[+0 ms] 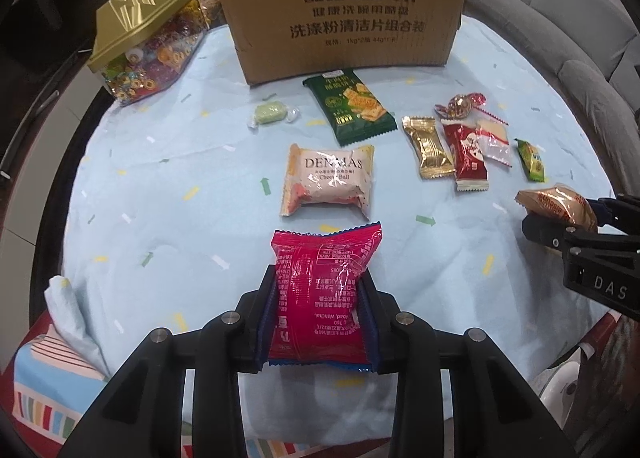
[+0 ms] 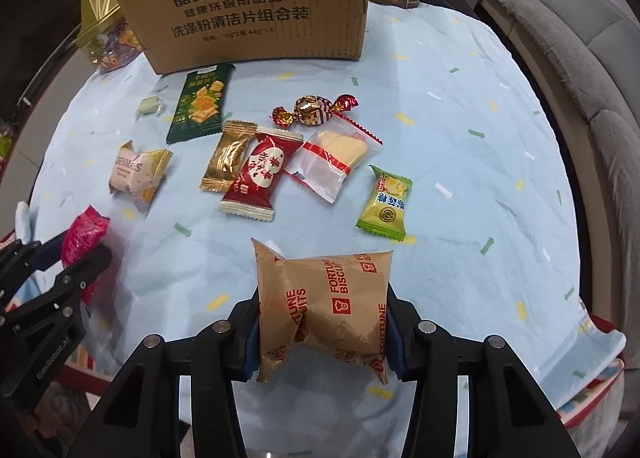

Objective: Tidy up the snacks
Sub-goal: 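Lift both bags and carry them over the open cardboard box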

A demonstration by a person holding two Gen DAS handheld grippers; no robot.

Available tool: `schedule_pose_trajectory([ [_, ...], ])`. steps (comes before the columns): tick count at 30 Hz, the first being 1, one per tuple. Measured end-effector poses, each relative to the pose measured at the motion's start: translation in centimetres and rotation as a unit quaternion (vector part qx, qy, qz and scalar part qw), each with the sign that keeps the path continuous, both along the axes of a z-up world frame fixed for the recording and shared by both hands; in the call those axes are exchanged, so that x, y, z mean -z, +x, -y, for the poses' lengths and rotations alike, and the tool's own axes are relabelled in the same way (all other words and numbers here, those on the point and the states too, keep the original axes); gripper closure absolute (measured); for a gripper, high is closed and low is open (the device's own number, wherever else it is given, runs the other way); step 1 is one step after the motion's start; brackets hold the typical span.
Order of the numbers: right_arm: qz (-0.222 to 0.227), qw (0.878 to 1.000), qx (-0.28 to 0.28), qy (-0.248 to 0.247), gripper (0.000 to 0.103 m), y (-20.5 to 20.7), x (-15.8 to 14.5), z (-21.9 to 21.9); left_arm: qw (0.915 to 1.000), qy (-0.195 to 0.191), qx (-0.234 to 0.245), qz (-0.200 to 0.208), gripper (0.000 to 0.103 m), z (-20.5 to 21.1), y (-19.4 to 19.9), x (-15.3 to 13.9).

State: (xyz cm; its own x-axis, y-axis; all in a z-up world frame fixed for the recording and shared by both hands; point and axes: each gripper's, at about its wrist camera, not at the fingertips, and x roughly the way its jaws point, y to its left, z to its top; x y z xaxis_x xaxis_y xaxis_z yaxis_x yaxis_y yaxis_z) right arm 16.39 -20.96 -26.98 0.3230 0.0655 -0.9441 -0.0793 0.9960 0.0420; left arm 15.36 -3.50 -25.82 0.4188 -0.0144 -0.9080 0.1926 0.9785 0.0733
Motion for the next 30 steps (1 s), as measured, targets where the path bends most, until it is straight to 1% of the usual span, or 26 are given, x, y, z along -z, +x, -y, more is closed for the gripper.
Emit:
schedule_pose_trajectory([
  [3, -0.004, 1.000, 0.000, 0.000, 0.054, 0.0, -0.7, 0.1, 1.0000, -0.002, -0.004, -0.002, 0.067, -0.2, 0.0, -0.8],
  [10, 0.004, 1.000, -0.005, 0.006, 0.054, 0.6, -3.8, -0.2, 0.9997, -0.021, -0.013, -0.008, 0.067, -0.5, 0.9, -3.1],
  [18, 0.008, 1.000, -0.004, 0.009, 0.054, 1.5, -5.9, -0.3, 0.9992, -0.026, -0.024, -0.017, 0.067, -0.6, 1.9, -5.0],
  [30, 0.023, 1.000, -0.004, 0.015, 0.054, 3.1, -9.9, -0.2, 0.9989, -0.031, -0.032, -0.014, 0.067, -0.5, 4.3, -8.6],
])
